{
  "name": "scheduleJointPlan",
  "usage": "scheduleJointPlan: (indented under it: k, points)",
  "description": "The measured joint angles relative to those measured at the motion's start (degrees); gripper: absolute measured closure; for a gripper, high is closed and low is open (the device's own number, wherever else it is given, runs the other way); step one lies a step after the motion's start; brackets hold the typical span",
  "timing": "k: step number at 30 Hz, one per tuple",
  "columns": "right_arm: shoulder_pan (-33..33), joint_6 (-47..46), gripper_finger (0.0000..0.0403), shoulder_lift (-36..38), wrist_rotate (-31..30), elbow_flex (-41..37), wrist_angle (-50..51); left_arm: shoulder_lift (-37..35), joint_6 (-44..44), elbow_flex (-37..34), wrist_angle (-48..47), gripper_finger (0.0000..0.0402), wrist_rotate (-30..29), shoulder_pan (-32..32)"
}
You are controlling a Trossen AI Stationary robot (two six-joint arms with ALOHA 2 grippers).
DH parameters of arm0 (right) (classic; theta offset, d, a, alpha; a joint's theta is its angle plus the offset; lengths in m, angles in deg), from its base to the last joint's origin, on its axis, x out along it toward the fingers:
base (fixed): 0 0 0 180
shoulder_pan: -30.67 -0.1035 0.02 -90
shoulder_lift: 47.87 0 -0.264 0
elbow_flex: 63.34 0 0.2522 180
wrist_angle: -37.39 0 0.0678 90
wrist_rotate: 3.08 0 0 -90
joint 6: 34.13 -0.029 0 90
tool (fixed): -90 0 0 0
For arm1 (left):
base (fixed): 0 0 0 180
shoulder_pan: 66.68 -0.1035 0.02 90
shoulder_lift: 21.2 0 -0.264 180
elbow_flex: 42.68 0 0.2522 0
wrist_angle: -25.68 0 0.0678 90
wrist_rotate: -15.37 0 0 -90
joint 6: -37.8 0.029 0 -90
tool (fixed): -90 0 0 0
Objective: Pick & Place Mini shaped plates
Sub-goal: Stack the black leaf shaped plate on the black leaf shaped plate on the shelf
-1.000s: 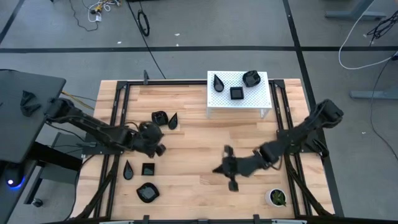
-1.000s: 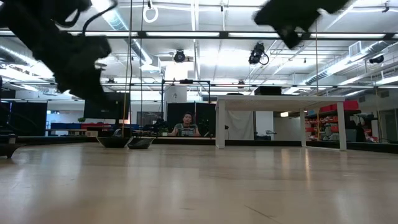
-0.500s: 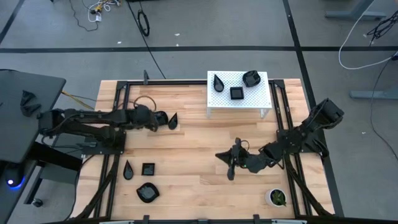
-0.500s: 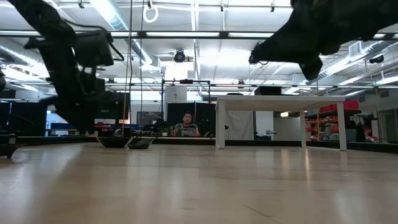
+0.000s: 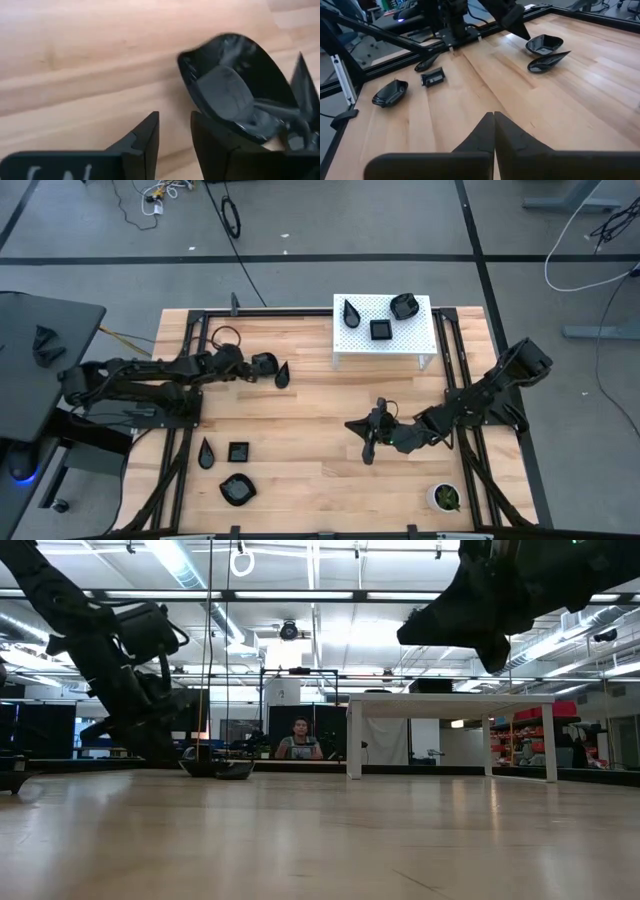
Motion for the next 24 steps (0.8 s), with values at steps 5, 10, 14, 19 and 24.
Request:
scheduleJointPlan:
  k: [5, 10, 14, 19, 24]
  points:
    - [0.00, -1.06, 0.0398, 0.00, 0.00, 0.00, 0.00, -0.46, 1.37, 0.00, 1.27, 0.0285, 0.06, -3.30]
    - [0.01, -1.18, 0.0398, 0.00, -0.02, 0.00, 0.00, -0.44, 1.98, 0.02, 5.38, 0.0263, 2.72, -4.83]
    - [0.02, -1.18, 0.0398, -0.01, -0.03, 0.00, 0.01, -0.39, 1.58, -0.01, 5.36, 0.0251, 3.65, -4.85]
    - [0.15, -1.18, 0.0398, -0.01, -0.04, 0.00, 0.02, -0.39, 0.20, -1.24, 6.53, 0.0271, 3.81, -4.80]
    - [0.17, -1.18, 0.0398, 0.00, -0.05, 0.00, 0.02, -0.39, -1.08, -3.71, 12.10, 0.0302, 3.83, -4.80]
